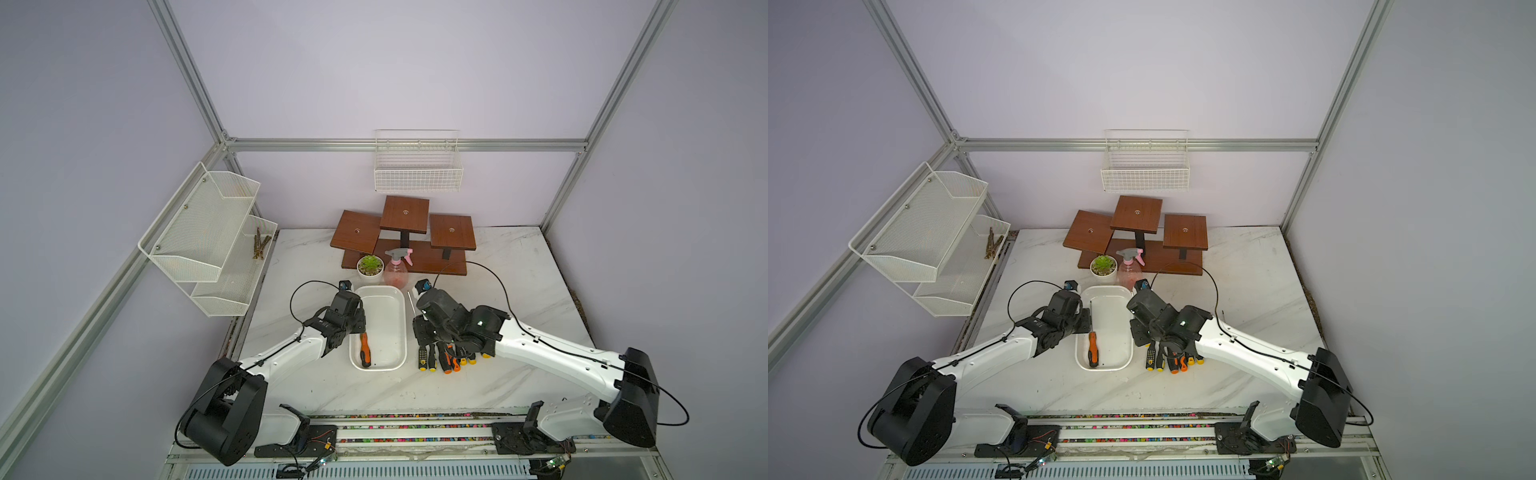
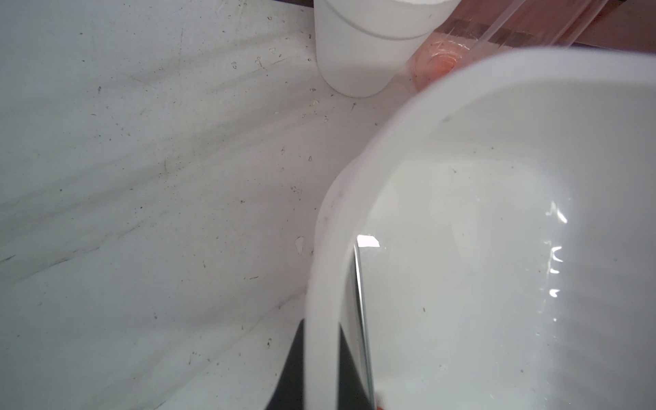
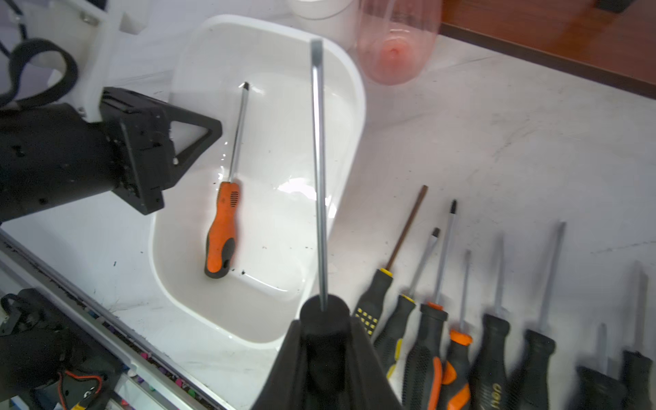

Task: Take out the screwdriver from the storage box
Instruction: Place the screwdriver at the center of the board.

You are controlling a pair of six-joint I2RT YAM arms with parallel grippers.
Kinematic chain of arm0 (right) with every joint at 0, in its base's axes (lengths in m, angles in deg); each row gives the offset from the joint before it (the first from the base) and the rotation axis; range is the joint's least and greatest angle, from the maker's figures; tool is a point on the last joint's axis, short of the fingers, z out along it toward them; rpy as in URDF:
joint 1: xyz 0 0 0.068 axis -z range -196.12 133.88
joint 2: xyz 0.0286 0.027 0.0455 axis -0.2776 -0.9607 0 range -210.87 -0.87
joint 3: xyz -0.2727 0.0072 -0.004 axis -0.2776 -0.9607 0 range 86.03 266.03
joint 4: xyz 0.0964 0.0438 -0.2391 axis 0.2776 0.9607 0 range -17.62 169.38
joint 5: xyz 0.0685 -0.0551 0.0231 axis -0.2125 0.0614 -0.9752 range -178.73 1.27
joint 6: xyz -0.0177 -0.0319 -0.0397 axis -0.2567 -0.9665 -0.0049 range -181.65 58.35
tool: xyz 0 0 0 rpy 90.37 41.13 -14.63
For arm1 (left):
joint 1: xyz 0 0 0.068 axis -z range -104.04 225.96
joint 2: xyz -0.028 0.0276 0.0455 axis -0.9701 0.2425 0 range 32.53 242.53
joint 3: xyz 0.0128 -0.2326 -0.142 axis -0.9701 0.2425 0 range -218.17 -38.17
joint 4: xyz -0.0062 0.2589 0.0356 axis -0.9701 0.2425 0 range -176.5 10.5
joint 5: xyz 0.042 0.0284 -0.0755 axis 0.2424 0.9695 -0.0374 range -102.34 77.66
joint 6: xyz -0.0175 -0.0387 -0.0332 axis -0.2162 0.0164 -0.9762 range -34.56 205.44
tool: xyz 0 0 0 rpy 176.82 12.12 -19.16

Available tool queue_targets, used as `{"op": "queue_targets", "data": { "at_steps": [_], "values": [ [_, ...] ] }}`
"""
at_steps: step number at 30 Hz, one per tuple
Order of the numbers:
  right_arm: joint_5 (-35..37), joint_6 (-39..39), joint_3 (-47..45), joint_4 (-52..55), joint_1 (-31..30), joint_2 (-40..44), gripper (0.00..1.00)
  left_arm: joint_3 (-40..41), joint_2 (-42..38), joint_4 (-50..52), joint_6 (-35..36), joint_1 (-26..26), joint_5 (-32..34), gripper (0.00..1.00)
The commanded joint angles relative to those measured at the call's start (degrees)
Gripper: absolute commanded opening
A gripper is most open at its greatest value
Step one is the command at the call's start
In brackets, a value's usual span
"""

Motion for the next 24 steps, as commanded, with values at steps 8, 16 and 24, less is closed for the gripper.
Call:
{"op": "queue_targets", "data": {
  "at_steps": [8,16,24],
  "values": [
    [2.98,-4.77,-8.16,8.74,9.46,13.34,0.0,0.81,-1.96,-4.22,1.44,-0.13,-0.29,0.0],
    [3.37,-5.73,-7.77,10.14,13.48,11.63,0.0,1.47,-1.79,-5.15,1.21,-0.13,-0.59,0.0],
    [3.94,-7.56,-6.47,10.57,18.33,9.2,0.0,1.65,-2.4,-6.52,1.1,-0.13,-1.01,0.0]
  ]
}}
